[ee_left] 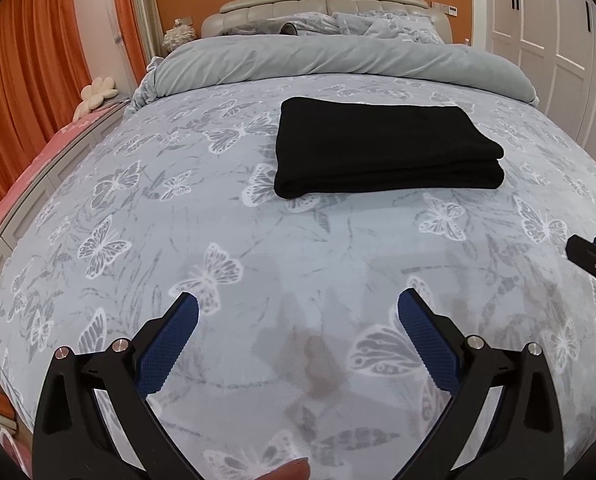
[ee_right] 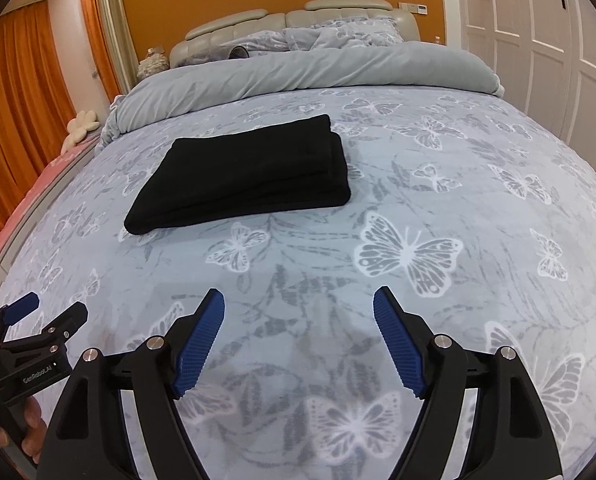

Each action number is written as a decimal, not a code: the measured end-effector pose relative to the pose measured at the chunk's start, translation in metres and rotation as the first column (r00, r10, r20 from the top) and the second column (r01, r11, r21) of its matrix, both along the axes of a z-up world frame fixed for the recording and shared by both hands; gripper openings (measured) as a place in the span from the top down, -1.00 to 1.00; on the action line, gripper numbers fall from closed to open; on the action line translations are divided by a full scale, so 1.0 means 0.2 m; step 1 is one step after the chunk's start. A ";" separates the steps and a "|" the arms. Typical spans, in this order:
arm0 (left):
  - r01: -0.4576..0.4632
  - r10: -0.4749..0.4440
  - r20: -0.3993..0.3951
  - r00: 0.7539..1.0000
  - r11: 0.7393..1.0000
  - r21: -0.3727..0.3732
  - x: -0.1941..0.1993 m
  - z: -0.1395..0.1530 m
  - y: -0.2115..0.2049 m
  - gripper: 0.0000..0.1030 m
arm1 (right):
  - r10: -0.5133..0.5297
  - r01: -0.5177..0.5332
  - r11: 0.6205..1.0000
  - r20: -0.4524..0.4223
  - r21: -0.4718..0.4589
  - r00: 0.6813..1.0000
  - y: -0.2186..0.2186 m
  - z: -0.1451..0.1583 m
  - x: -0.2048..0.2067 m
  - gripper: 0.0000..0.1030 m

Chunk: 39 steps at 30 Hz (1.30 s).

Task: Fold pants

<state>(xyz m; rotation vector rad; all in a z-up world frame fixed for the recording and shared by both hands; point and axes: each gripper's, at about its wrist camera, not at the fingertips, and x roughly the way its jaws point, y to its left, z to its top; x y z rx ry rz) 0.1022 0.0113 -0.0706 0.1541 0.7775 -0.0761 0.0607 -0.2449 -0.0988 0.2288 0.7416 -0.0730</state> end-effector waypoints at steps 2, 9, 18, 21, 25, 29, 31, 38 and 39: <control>0.000 0.000 0.001 1.000 1.000 -0.019 -0.01 0.00 0.01 -0.91 | 0.009 -0.009 1.000 -0.004 -0.001 1.000 0.02 0.00 0.01 -0.46; -0.018 0.018 0.003 1.000 0.999 -0.035 -0.01 0.01 0.04 -0.91 | 0.029 -0.029 0.999 -0.008 -0.028 1.000 0.07 -0.01 0.02 -0.46; -0.002 0.002 0.012 1.000 0.999 -0.036 -0.02 0.02 0.06 -0.90 | 0.027 -0.027 0.999 -0.010 -0.034 1.000 0.08 -0.01 0.02 -0.46; -0.001 0.002 0.013 1.000 0.999 -0.032 -0.02 0.02 0.06 -0.90 | 0.026 -0.026 0.999 -0.010 -0.035 1.000 0.08 -0.01 0.01 -0.46; -0.001 0.002 0.009 1.000 1.000 -0.030 -0.02 0.02 0.05 -0.90 | 0.029 -0.030 0.999 -0.010 -0.035 1.000 0.08 -0.01 0.02 -0.46; -0.012 0.012 0.012 1.000 1.000 -0.018 -0.02 0.00 0.05 -0.90 | 0.030 -0.030 0.999 -0.011 -0.035 1.000 0.08 -0.01 0.02 -0.46; -0.026 0.026 0.012 1.000 0.999 -0.028 -0.02 -0.01 0.06 -0.90 | 0.030 -0.030 0.999 -0.011 -0.034 0.999 0.08 -0.01 0.02 -0.46; -0.005 0.005 0.007 1.000 1.000 -0.009 -0.01 -0.02 0.03 -0.90 | 0.029 -0.029 0.999 -0.011 -0.035 1.000 0.08 -0.01 0.01 -0.46; 0.007 -0.007 0.011 1.000 1.000 -0.001 -0.02 -0.02 0.02 -0.90 | 0.028 -0.028 0.999 -0.011 -0.036 1.000 0.08 -0.01 0.01 -0.46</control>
